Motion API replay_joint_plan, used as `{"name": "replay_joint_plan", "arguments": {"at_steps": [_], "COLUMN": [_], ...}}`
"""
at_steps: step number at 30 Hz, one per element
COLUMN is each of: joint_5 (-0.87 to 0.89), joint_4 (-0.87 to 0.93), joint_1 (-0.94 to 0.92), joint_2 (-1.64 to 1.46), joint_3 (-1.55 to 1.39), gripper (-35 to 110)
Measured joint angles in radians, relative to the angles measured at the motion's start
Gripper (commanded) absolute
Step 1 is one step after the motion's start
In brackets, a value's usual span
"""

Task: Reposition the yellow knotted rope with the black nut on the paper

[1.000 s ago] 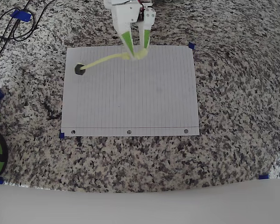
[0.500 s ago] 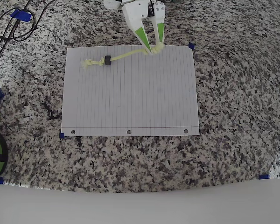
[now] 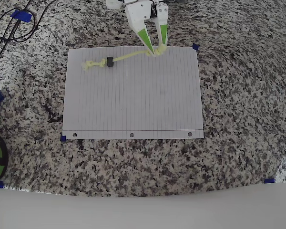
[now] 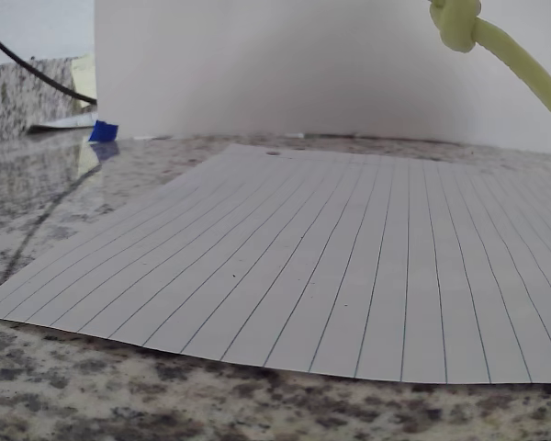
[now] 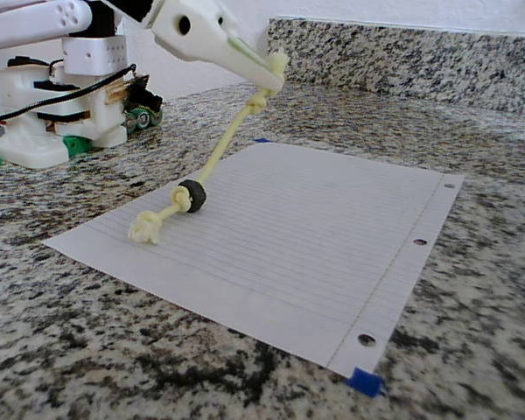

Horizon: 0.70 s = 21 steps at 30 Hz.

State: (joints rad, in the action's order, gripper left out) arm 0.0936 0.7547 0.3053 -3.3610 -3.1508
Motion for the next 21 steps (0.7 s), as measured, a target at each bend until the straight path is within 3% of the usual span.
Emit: {"name": "replay_joint_plan", "arguments": {"at_steps": [2, 5, 11, 21], "joint_5": [0.0, -0.008, -0.087, -0.242], "joint_4": [0.0, 0.0, -0.012, -0.054], "joint_1": [0.0, 0.0, 0.002, 0.008], "joint_2": [0.006, 0.006, 0.006, 0.005], "joint_3": [0.0, 0.0, 0.0, 0.0], "gripper": [31, 45, 52, 49]}}
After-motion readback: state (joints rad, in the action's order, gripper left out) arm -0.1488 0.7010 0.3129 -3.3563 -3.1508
